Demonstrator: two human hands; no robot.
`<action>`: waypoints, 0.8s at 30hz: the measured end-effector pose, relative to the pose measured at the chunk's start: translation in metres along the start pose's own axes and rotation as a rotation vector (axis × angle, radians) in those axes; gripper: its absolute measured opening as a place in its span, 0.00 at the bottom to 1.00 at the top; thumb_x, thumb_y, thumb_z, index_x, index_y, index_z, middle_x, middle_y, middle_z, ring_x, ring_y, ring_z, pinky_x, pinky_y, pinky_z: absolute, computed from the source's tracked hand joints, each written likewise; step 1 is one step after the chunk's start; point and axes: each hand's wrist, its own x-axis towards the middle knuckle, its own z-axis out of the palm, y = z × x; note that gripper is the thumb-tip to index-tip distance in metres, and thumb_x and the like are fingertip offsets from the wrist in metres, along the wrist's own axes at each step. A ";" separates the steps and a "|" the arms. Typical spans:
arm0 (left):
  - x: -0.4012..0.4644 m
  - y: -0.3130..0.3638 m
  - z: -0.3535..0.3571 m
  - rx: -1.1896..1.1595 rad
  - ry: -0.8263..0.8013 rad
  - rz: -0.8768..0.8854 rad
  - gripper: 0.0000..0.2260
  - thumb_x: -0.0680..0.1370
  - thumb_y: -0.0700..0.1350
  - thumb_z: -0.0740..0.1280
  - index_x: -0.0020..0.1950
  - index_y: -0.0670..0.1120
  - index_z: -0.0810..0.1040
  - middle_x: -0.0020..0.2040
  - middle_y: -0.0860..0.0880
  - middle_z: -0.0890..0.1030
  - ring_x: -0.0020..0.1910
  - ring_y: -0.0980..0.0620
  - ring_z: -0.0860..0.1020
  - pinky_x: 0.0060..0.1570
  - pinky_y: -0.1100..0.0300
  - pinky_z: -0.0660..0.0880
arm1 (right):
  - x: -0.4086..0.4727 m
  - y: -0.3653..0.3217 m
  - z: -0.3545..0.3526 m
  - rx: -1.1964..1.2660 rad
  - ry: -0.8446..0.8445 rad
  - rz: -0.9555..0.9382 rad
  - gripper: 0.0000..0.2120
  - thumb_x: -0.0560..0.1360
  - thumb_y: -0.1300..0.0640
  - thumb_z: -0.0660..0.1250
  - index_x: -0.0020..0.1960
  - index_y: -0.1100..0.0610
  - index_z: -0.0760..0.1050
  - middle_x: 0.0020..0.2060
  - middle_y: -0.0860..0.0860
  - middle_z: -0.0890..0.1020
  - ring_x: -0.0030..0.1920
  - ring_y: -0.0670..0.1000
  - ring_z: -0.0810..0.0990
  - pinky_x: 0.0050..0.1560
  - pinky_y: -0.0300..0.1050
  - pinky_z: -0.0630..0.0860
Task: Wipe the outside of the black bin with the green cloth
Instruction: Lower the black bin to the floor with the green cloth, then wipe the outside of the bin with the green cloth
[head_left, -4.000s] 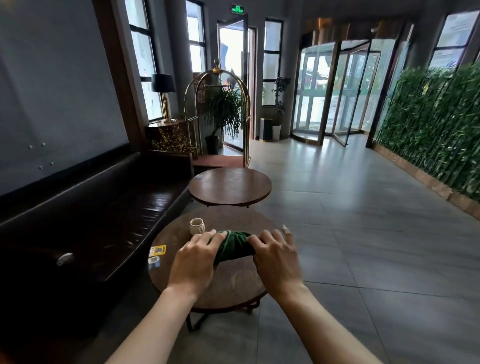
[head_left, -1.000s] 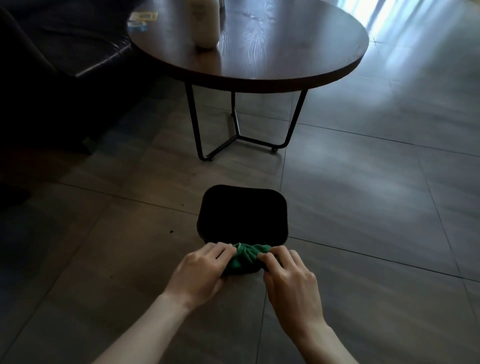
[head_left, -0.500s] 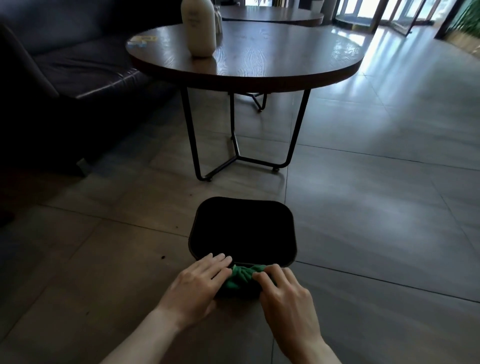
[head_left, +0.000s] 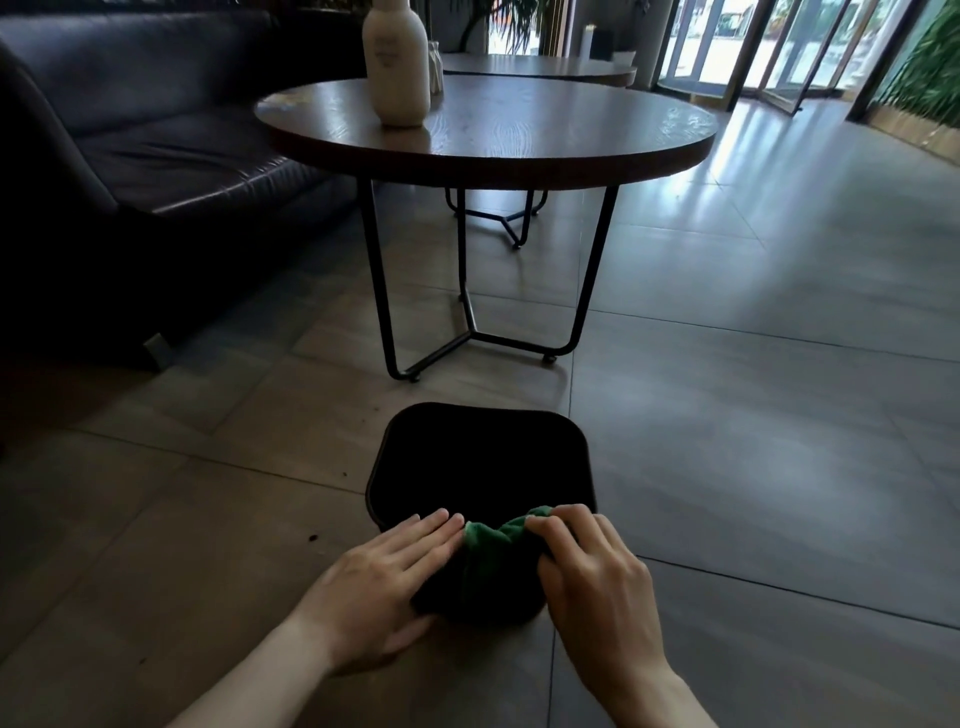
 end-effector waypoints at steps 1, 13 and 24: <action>0.002 -0.002 0.002 -0.018 0.010 -0.003 0.37 0.77 0.59 0.65 0.82 0.49 0.55 0.82 0.53 0.57 0.81 0.55 0.54 0.78 0.57 0.55 | 0.003 0.001 -0.003 0.012 0.021 0.009 0.15 0.71 0.63 0.76 0.55 0.53 0.81 0.49 0.48 0.81 0.46 0.53 0.81 0.31 0.49 0.80; 0.060 -0.042 0.007 -0.112 0.125 -0.091 0.33 0.82 0.49 0.63 0.82 0.54 0.48 0.82 0.58 0.48 0.81 0.60 0.42 0.80 0.55 0.48 | 0.032 0.017 -0.019 0.090 0.287 0.032 0.13 0.72 0.68 0.75 0.54 0.57 0.82 0.49 0.49 0.81 0.46 0.51 0.82 0.39 0.48 0.81; 0.108 -0.077 0.006 -0.075 0.285 -0.186 0.30 0.81 0.44 0.65 0.79 0.62 0.59 0.79 0.58 0.62 0.79 0.55 0.59 0.78 0.48 0.55 | 0.052 0.032 0.022 0.068 0.326 0.058 0.13 0.73 0.68 0.74 0.55 0.57 0.82 0.49 0.49 0.80 0.44 0.52 0.81 0.38 0.50 0.80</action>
